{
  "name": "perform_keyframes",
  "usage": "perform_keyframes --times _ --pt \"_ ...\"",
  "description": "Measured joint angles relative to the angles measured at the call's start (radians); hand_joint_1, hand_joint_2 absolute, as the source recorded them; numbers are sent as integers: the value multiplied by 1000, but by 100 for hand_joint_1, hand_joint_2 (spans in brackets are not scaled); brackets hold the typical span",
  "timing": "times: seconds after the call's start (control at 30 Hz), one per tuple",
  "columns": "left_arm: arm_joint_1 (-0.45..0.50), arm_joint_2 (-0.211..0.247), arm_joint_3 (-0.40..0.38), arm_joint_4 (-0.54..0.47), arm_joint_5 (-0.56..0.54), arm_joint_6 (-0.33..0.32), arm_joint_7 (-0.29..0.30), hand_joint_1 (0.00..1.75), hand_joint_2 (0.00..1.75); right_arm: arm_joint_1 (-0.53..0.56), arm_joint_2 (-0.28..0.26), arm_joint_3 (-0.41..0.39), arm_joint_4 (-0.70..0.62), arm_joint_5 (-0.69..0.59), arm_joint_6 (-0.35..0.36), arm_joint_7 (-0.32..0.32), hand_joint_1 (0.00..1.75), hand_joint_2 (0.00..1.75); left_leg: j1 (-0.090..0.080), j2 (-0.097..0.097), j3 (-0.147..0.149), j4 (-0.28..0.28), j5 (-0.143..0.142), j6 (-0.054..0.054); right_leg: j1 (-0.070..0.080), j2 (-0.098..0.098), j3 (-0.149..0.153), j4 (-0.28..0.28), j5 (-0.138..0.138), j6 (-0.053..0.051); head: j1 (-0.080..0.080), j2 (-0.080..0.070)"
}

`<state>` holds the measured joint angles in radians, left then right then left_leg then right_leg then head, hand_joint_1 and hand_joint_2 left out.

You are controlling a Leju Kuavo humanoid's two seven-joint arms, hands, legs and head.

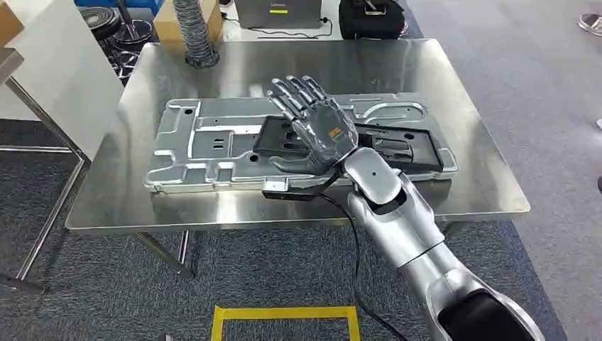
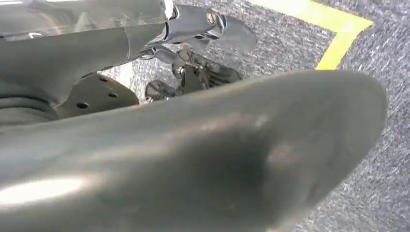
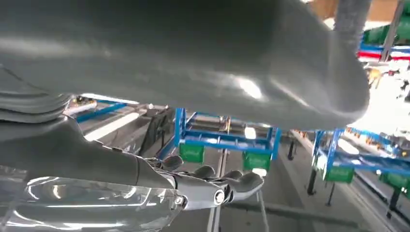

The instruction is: Take the parts from the cabinet and place them on the table.

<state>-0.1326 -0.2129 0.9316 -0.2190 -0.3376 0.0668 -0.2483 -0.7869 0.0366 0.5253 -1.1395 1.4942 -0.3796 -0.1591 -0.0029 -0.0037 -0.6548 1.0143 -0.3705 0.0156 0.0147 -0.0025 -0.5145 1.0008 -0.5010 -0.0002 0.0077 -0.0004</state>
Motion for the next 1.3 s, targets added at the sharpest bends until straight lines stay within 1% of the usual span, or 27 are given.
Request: perform_keyframes --times 0.07,0.1,0.13,0.17,0.23,0.27,0.3,0.33,0.4,0.43,0.47,0.5,0.6,0.63,0.67,0.73,0.77,0.8,0.83,0.9,0.93,0.97,1.07,1.1,1.13,1.17,1.3 --pt "0 0 0 0 -1 3 0 0 0 -1 -2 1 -3 0 0 3 0 0 4 0 0 -11 18 -11 4 0 -4 -8 13 -10 1 0" --pt "1 0 0 0 -1 3 1 0 0 0 -2 1 -4 0 0 4 0 0 -2 -1 -4 -12 20 -17 -11 -2 -4 -30 33 -14 1 0" --pt "1 0 0 0 -1 5 1 0 0 -1 -2 1 -4 0 0 5 0 0 1 -2 -12 5 -16 -23 -10 -7 -11 -37 47 -15 1 0" --pt "1 0 0 0 -1 5 2 0 0 -1 -2 2 -5 0 0 6 0 0 3 -2 -28 58 -82 -25 -10 -8 -23 -37 59 -22 -4 0" --pt "1 2 0 0 -2 4 3 0 0 2 -2 2 -6 0 0 9 0 0 10 -1 -64 214 -192 -37 -10 -8 -53 -35 81 -22 -4 0" --pt "1 2 0 0 -2 3 3 0 0 3 -3 2 -6 0 0 9 0 0 13 -1 -72 273 -211 -43 -10 -9 -69 -33 92 -21 -5 0" --pt "1 3 0 0 -2 2 3 0 0 5 -3 2 -6 0 0 10 0 0 15 -1 -67 301 -202 -47 -12 -9 -84 -30 102 -19 -5 0" --pt "1 4 0 0 -2 2 3 0 0 7 -4 2 -6 0 0 10 0 0 19 -1 -40 285 -165 -51 -14 -9 -103 -26 113 -15 -4 0" --pt "0 5 0 0 -2 0 3 0 0 6 -6 2 -7 0 0 12 0 0 25 0 60 154 -100 -57 -20 -9 -137 -9 127 -5 -5 0" --pt "-3 5 0 0 -3 -4 3 0 0 6 -8 2 -9 -1 -1 12 0 0 29 -1 121 64 -119 -59 -21 -8 -150 4 132 2 -6 0" --pt "-5 6 0 0 -6 -7 3 0 0 5 -10 1 -13 -2 -2 12 0 0 19 -3 161 -3 -152 -56 -18 -8 -162 13 136 7 -7 0" --pt "-6 6 0 0 -8 -11 3 0 0 5 -10 0 -14 -4 -3 13 0 0 18 -5 148 9 -148 -40 -17 -9 -163 12 145 14 -3 0" --pt "-5 7 -1 0 -9 -33 3 0 0 6 -15 0 -14 -8 -6 13 0 0 17 -3 132 -2 -133 -11 -21 -8 -168 10 164 32 -9 0" --pt "-6 7 -1 0 -10 -42 2 0 0 6 -20 -1 -13 -10 -8 13 0 0 20 2 126 -1 -124 -4 -27 -7 -178 34 130 35 -8 0" --pt "-8 8 -1 0 -11 -47 2 0 0 5 -25 -2 -13 -12 -10 13 0 0 20 2 117 -1 -113 3 -25 -5 -192 77 72 41 -2 0" --pt "-9 8 -2 0 -11 -52 -1 0 0 6 -31 -3 -13 -15 -14 13 0 0 19 3 91 0 -92 6 -28 -4 -232 225 -38 51 -2 0" --pt "-8 8 -2 0 -11 -52 -1 0 0 8 -34 -3 -12 -17 -16 13 0 0 19 2 78 1 -82 6 -28 -4 -247 295 -64 54 -2 0" --pt "-7 8 -2 0 -11 -52 -2 0 0 9 -35 -3 -10 -20 -17 13 0 0 19 3 66 2 -74 5 -28 -4 -248 328 -60 55 -2 0" --pt "-7 8 -2 0 -11 -51 -3 0 0 11 -37 -3 -9 -21 -18 13 0 0 19 3 57 2 -67 4 -28 -3 -229 317 -40 54 -2 0" --pt "-6 8 -2 0 -11 -50 -3 0 0 10 -40 -4 -9 -24 -19 13 0 0 18 2 43 3 -55 -1 -27 -3 -121 171 20 45 -2 0" --pt "-6 8 -2 0 -11 -49 -3 0 0 7 -40 -6 -9 -25 -20 13 0 0 18 2 41 3 -50 -4 -26 -3 -53 71 33 36 -2 0" --pt "-6 8 -2 0 -11 -49 -3 0 0 3 -40 -8 -9 -26 -21 13 0 0 14 1 36 3 -46 -10 -19 -2 -12 5 9 27 -3 0" --pt "-6 8 -2 0 -8 -48 -5 0 0 1 -43 -15 -9 -33 -29 13 0 0 17 2 36 -3 -30 -28 -14 -1 -17 -6 16 17 1 0" --pt "-5 8 -1 0 -8 -48 -5 0 0 1 -44 -16 -9 -34 -30 13 0 0 15 1 36 -6 -25 -35 -15 -1 -18 -13 24 8 2 0" --pt "-4 9 -1 0 -8 -47 -6 0 0 1 -44 -17 -9 -37 -32 13 0 0 17 1 29 3 -38 -39 -25 -6 -17 -23 36 2 0 0" --pt "-4 9 -1 0 -8 -47 -8 0 0 -1 -44 -17 -9 -38 -33 13 0 0 16 1 21 27 -66 -42 -24 -6 -21 -27 41 -4 1 0" --pt "-4 9 -1 0 -8 -47 -8 0 0 -1 -44 -17 -9 -38 -33 13 0 0 16 1 20 29 -69 -42 -24 -6 -21 -26 41 -5 1 0"
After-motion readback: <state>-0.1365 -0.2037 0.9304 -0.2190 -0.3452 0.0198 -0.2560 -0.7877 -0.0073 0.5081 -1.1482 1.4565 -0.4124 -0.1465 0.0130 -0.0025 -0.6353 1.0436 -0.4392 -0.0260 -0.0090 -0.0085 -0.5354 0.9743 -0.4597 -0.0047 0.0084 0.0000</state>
